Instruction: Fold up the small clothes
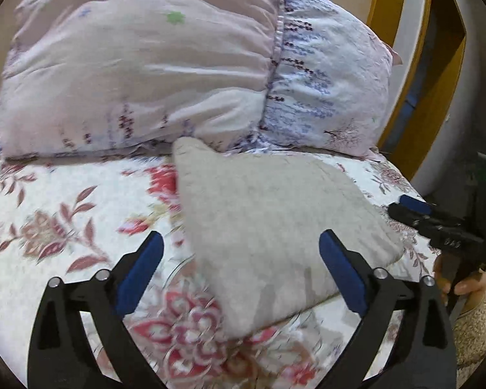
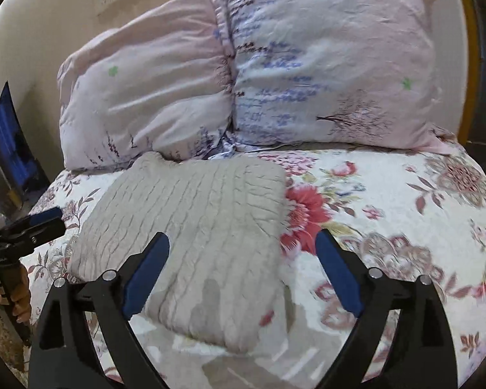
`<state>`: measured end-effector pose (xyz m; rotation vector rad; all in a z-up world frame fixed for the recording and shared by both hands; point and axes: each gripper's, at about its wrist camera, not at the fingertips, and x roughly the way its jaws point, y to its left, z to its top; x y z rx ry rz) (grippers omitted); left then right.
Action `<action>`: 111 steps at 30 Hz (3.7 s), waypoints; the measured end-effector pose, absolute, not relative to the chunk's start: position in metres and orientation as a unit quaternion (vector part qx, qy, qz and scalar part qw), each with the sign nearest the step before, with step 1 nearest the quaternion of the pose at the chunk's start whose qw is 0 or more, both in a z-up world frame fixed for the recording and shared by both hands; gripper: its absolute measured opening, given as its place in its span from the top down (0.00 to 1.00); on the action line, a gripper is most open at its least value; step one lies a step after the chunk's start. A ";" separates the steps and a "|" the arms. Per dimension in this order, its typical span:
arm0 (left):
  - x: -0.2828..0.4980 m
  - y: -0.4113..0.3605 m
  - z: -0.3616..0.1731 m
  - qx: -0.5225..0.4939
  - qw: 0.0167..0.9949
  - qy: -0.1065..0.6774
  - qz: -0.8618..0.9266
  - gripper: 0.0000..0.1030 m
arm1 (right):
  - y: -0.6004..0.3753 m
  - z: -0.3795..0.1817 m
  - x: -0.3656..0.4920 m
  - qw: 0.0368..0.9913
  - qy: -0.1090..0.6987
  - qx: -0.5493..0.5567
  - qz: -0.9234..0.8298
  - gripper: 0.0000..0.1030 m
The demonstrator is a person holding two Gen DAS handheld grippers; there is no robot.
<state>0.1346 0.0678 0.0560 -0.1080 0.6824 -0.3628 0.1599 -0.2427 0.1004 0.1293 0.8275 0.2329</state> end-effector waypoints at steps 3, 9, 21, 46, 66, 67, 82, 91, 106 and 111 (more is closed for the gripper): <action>0.122 0.078 0.053 -0.050 0.931 0.336 -0.137 0.02 | -0.245 0.101 0.149 0.911 0.399 0.054 0.088 0.01; 0.107 0.083 0.035 -0.074 0.914 0.384 -0.108 0.02 | -0.236 0.098 0.124 0.914 0.398 0.032 0.070 0.01; 0.090 0.044 0.011 0.000 0.902 0.426 -0.070 0.02 | -0.206 0.068 0.109 0.881 0.463 0.040 0.087 0.01; 0.104 0.028 -0.015 0.036 0.885 0.461 -0.049 0.02 | -0.193 0.044 0.114 0.850 0.525 -0.004 0.039 0.01; 0.104 0.030 -0.016 0.036 0.891 0.450 -0.049 0.02 | -0.194 0.044 0.111 0.855 0.517 -0.003 0.041 0.01; 0.104 0.029 -0.016 0.036 0.891 0.450 -0.049 0.02 | -0.194 0.044 0.111 0.855 0.517 -0.004 0.041 0.01; 0.104 0.029 -0.016 0.035 0.891 0.450 -0.048 0.02 | -0.196 0.044 0.111 0.855 0.516 -0.005 0.045 0.01; 0.104 0.029 -0.016 0.035 0.891 0.450 -0.048 0.02 | -0.195 0.044 0.111 0.855 0.516 -0.005 0.045 0.01; 0.104 0.029 -0.016 0.035 0.891 0.450 -0.048 0.02 | -0.195 0.044 0.111 0.856 0.516 -0.004 0.044 0.01; 0.104 0.029 -0.016 0.035 0.891 0.450 -0.048 0.02 | -0.195 0.044 0.111 0.856 0.516 -0.004 0.044 0.01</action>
